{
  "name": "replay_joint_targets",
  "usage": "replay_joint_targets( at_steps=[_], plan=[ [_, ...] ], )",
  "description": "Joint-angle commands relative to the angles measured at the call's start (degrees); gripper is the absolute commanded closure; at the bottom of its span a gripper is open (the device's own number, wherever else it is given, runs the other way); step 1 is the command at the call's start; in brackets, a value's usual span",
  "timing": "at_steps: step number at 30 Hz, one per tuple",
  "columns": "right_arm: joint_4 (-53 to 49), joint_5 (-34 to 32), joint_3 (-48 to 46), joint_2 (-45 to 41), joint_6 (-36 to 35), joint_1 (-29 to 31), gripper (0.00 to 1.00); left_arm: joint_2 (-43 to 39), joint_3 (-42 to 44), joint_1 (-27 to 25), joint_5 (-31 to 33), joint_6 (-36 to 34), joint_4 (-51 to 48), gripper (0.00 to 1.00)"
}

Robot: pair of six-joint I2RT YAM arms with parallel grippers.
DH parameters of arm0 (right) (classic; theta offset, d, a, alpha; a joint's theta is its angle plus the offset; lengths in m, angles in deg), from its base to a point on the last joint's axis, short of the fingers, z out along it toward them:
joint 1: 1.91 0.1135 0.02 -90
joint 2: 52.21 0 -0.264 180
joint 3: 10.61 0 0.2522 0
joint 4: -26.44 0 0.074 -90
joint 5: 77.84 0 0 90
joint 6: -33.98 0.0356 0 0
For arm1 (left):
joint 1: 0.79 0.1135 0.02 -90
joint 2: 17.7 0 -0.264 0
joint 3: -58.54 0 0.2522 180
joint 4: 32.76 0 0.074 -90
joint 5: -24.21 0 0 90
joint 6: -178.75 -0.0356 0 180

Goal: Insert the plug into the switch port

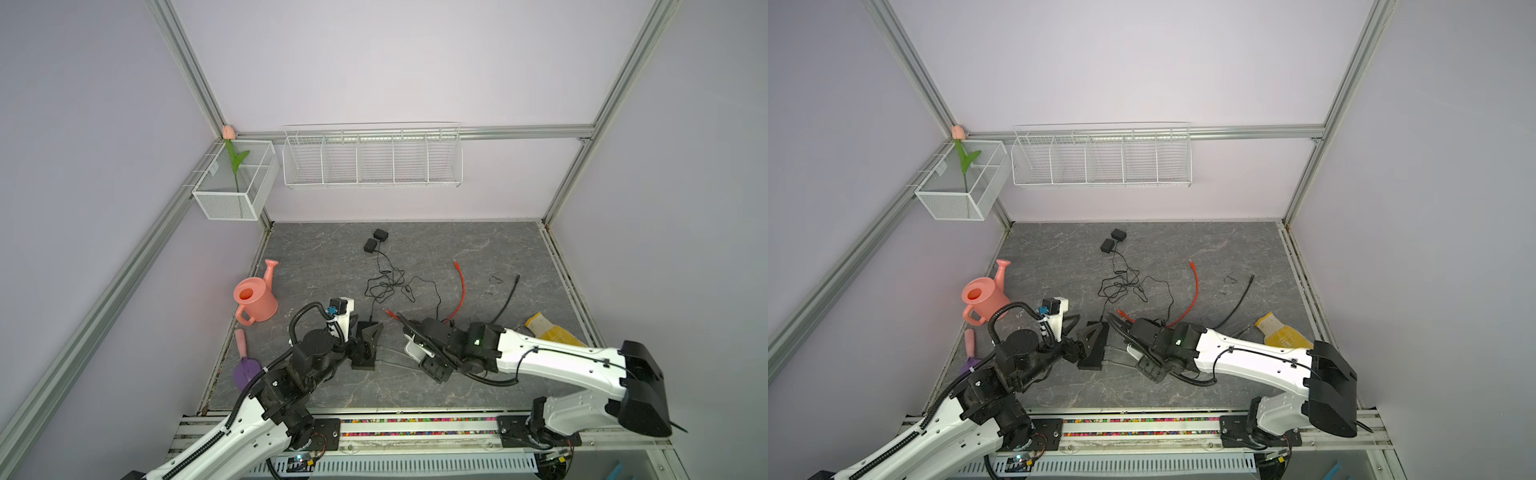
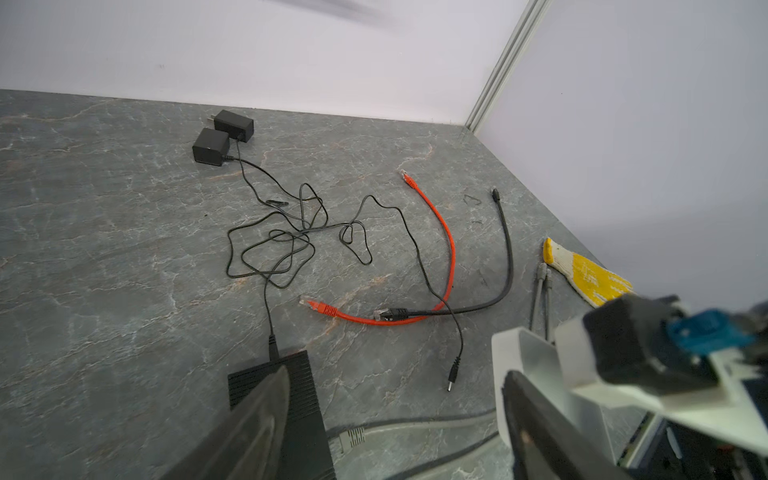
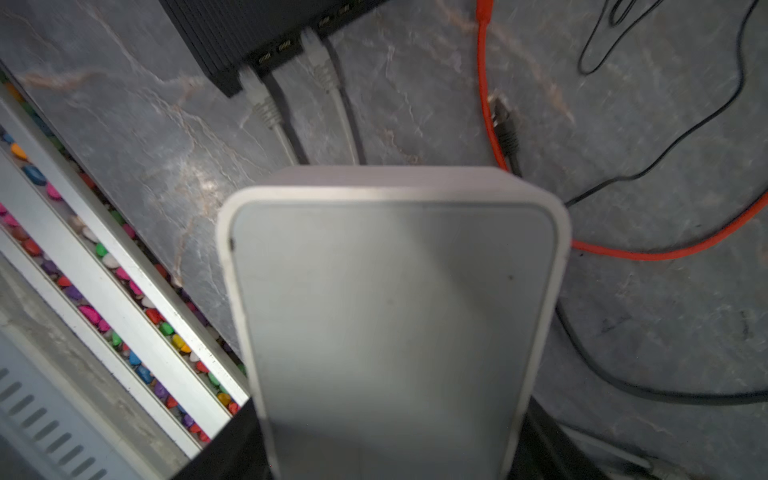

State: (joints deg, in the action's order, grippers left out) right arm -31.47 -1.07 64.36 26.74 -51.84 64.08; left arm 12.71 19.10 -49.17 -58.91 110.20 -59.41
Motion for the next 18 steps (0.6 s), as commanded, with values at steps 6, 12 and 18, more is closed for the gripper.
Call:
replay_joint_targets(
  at_steps=[6,12,18],
  plan=[
    [3.4,2.8,15.2,13.5,-21.4,-7.5,0.79,0.7,-3.0,0.3,-1.8,5.8,-4.9,0.18],
    [9.8,1.8,14.6,12.0,-21.5,-6.3,0.80,7.3,-3.5,0.8,-7.7,10.6,-3.4,0.17],
    [12.7,-0.2,12.0,7.3,-21.5,-3.8,0.80,13.3,-2.8,8.6,-20.9,16.0,3.2,0.18]
  ],
)
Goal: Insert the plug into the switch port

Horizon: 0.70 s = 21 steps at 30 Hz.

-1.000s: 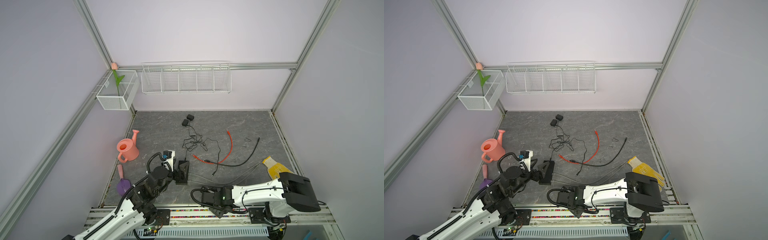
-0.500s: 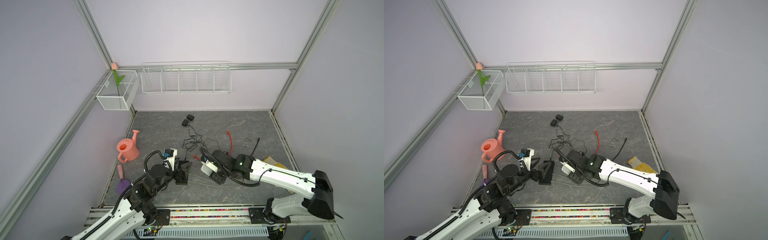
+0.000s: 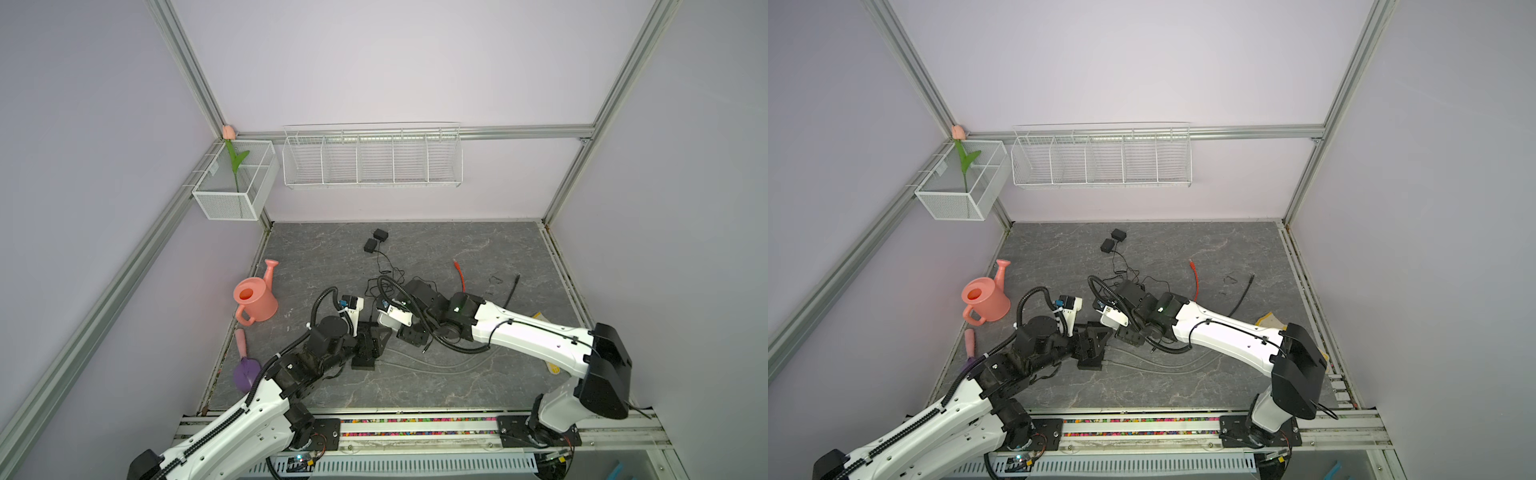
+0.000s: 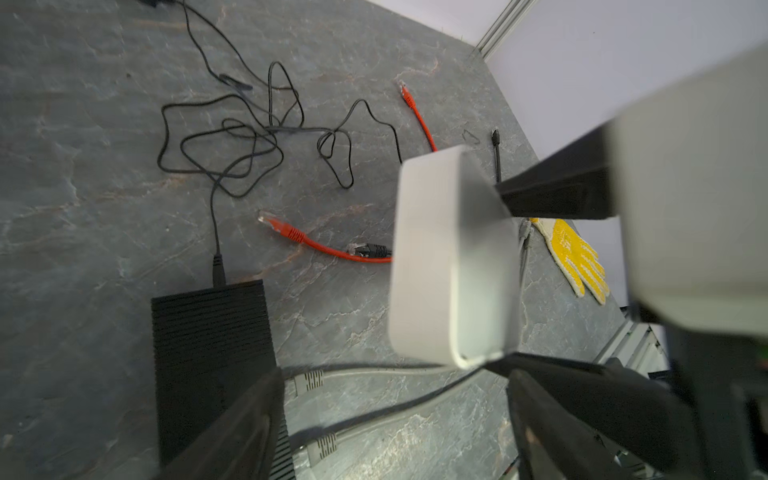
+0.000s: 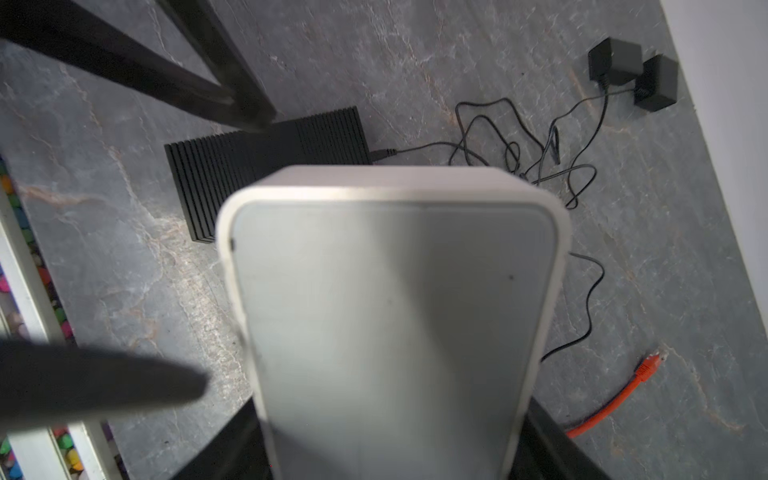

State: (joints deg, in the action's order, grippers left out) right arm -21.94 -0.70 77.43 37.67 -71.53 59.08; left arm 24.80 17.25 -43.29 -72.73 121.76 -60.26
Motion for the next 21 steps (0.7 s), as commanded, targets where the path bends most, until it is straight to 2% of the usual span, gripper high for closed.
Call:
replay_joint_targets(
  at_steps=[1,4,9,15,21],
  plan=[
    [3.5,-0.7,-1.6,-4.4,-2.0,1.7,0.80,2.2,-0.4,3.9,-9.2,5.5,6.2,0.18],
    [4.3,-0.5,-2.7,-5.7,-2.2,2.5,0.80,2.3,-0.1,4.9,-12.0,7.4,10.6,0.20],
    [4.5,-0.9,-3.0,-5.4,-2.3,2.6,0.79,2.7,-1.2,4.9,-14.2,8.4,11.3,0.22],
    [5.4,0.5,-3.0,-5.0,-2.9,3.8,0.79,3.7,0.3,4.9,-14.8,9.7,13.6,0.25],
    [5.5,2.3,-3.2,-5.6,-5.7,5.0,0.79,5.8,-0.3,5.0,-16.2,9.7,14.9,0.38]
  ],
)
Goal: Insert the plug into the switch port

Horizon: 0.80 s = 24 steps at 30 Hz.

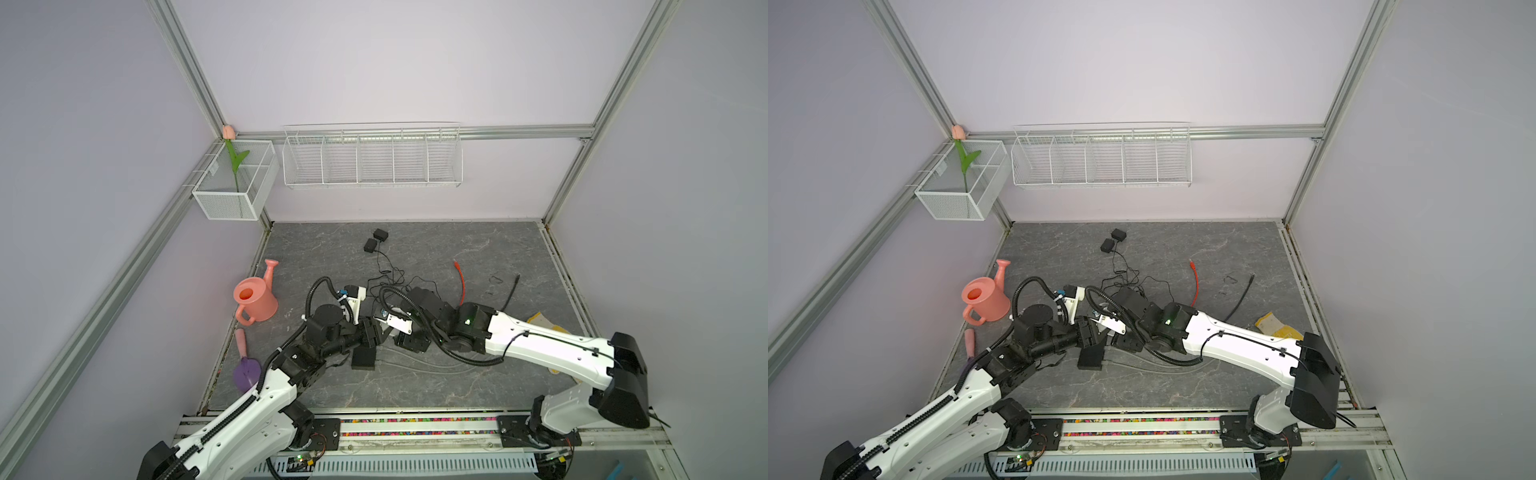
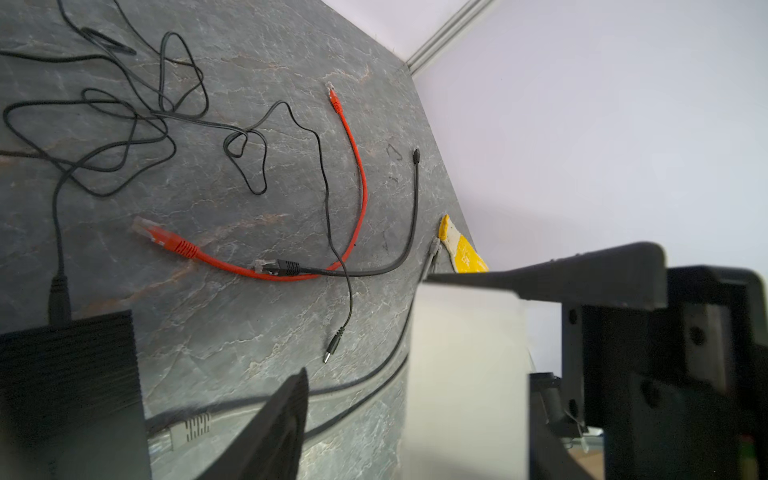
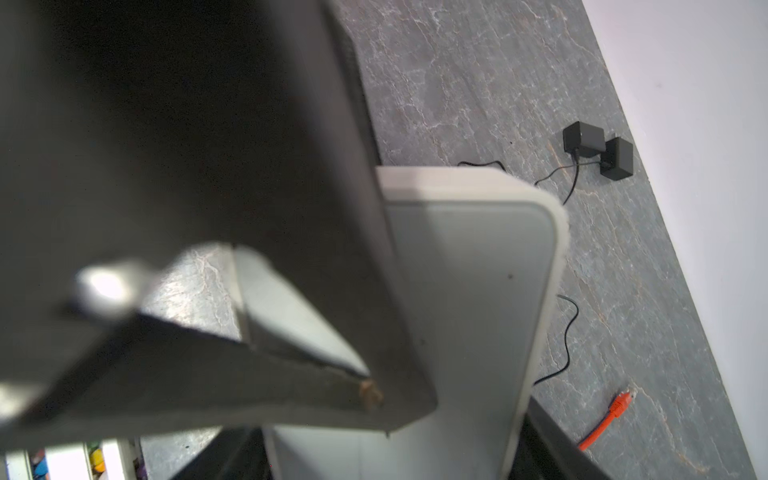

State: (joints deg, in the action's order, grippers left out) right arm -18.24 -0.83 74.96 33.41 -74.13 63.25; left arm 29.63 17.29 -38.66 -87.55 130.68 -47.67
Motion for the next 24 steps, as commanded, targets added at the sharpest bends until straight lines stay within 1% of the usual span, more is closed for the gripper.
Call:
replay_joint_targets(
  at_steps=[1,4,6,8,11,12,13,14,16,18,20,22,24],
  plan=[
    [1.9,2.5,-1.1,-1.4,-4.2,1.2,0.79,1.4,-0.5,0.3,-1.8,0.8,2.4,0.38],
    [1.2,-0.2,-1.3,-1.0,-5.7,1.7,0.80,1.6,-1.2,0.6,-2.9,0.8,1.9,0.38],
    [1.2,-0.5,-1.8,-1.1,-6.2,1.7,0.80,1.2,-1.3,0.9,-3.4,0.9,1.6,0.38],
    [1.6,-0.7,-1.9,-1.3,-6.3,1.8,0.80,1.3,-1.4,1.0,-4.2,1.2,1.5,0.44],
    [2.2,-3.1,-1.7,-1.1,-6.9,1.8,0.80,2.0,-1.7,1.0,-6.5,1.5,1.4,0.64],
    [2.5,-4.2,-1.5,-0.9,-7.1,1.7,0.80,2.2,-1.5,1.1,-7.6,1.7,1.6,0.72],
    [2.6,-4.8,-1.1,-0.6,-7.2,1.5,0.80,2.4,-1.4,1.1,-8.7,2.1,2.0,0.83],
    [2.6,-4.8,-0.8,-0.5,-7.1,1.2,0.80,2.5,-1.3,1.2,-9.6,2.6,2.4,0.90],
    [2.6,-4.0,-0.1,-0.7,-7.0,0.6,0.78,2.8,-1.0,1.3,-11.5,3.2,3.3,0.97],
    [2.2,-4.7,0.7,-0.7,-6.5,0.5,0.71,2.5,-0.9,1.4,-12.2,3.2,3.2,1.00],
    [0.4,-5.3,1.8,-1.1,-4.7,0.2,0.56,1.7,-0.9,2.4,-12.5,2.7,2.5,1.00],
    [-2.2,-5.9,2.4,-2.7,0.0,-0.8,0.42,0.0,-0.5,5.8,-15.2,3.3,3.0,1.00],
    [-3.1,-4.1,1.2,-5.8,6.2,-3.7,0.30,-1.7,0.3,9.8,-18.1,5.0,5.0,1.00]
  ],
)
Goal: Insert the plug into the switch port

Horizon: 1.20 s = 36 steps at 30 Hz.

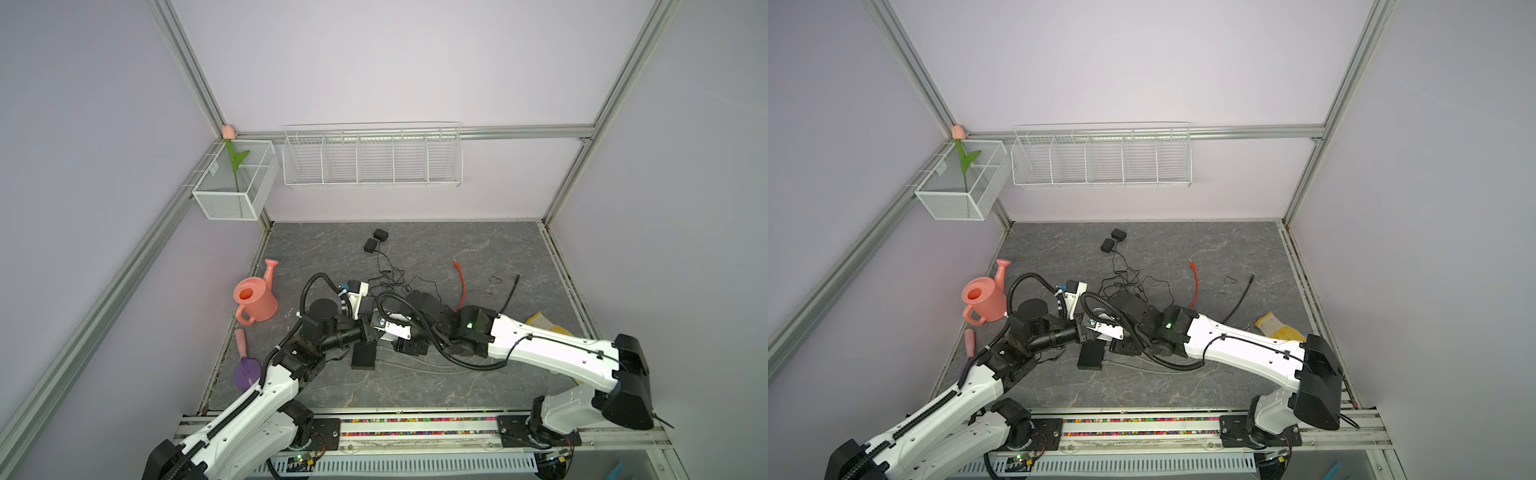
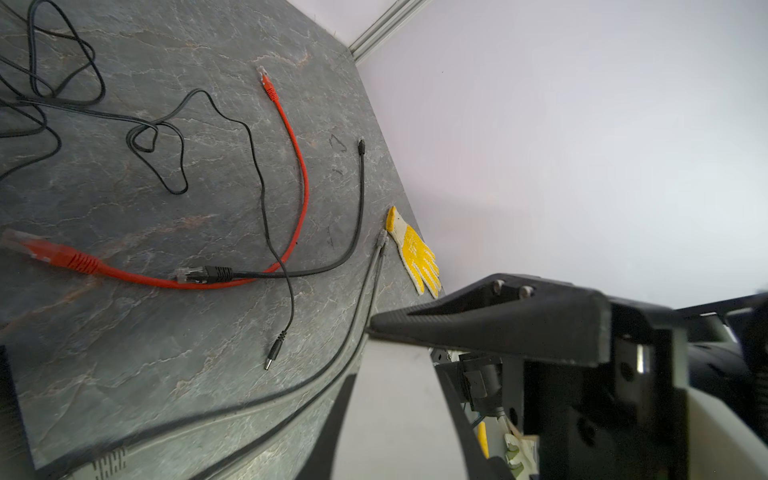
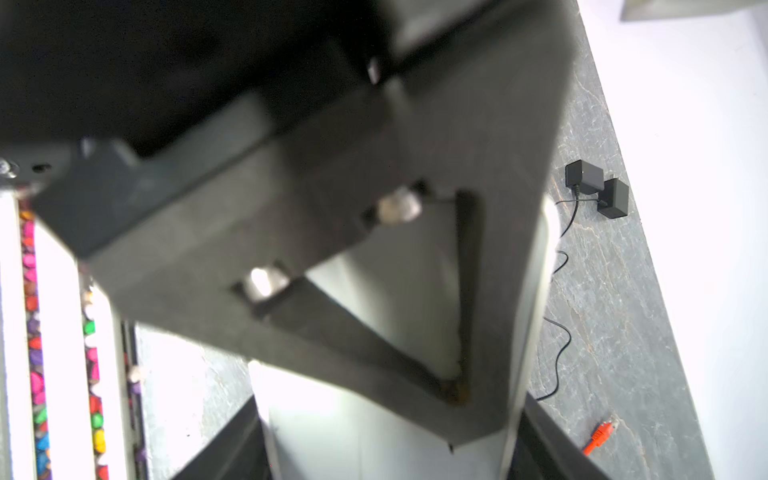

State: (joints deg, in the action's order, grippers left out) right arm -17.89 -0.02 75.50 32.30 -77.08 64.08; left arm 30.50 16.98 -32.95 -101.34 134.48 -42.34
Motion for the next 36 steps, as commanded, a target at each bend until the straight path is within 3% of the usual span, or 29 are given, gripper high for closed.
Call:
replay_joint_targets(
  at_steps=[1,3,4,7,10,15,19,22,36],
  plan=[
    [-2.9,-3.7,-1.0,-7.0,12.5,-6.3,0.22,-3.2,0.9,6.2,-5.8,2.2,0.9,1.00],
    [-0.4,-2.8,-5.1,-11.8,19.1,-9.7,0.04,-3.6,1.7,9.3,-9.0,4.3,5.0,1.00],
    [0.6,-1.7,-7.1,-14.0,22.5,-11.6,0.00,-3.2,2.2,10.3,-10.7,5.9,8.1,1.00],
    [0.9,0.6,-11.4,-18.8,31.9,-16.7,0.10,-0.6,2.7,12.1,-15.8,10.1,16.3,1.00],
    [1.1,3.3,-16.1,-21.3,39.8,-20.9,0.11,2.8,2.6,12.3,-20.1,14.1,24.9,1.00],
    [8.7,8.7,-27.5,-22.0,49.4,-22.8,0.00,6.7,2.8,12.7,-23.8,23.8,40.6,1.00],
    [13.9,8.0,-32.7,-20.5,53.9,-23.2,0.14,10.6,4.2,12.7,-24.9,36.4,61.1,1.00],
    [20.1,8.8,-36.0,-21.7,55.4,-23.2,0.15,14.6,4.5,12.7,-25.0,47.6,77.0,1.00],
    [33.9,11.5,-40.0,-11.7,58.1,-23.2,0.23,10.6,3.6,12.6,-26.8,49.2,76.9,1.00]
  ],
)
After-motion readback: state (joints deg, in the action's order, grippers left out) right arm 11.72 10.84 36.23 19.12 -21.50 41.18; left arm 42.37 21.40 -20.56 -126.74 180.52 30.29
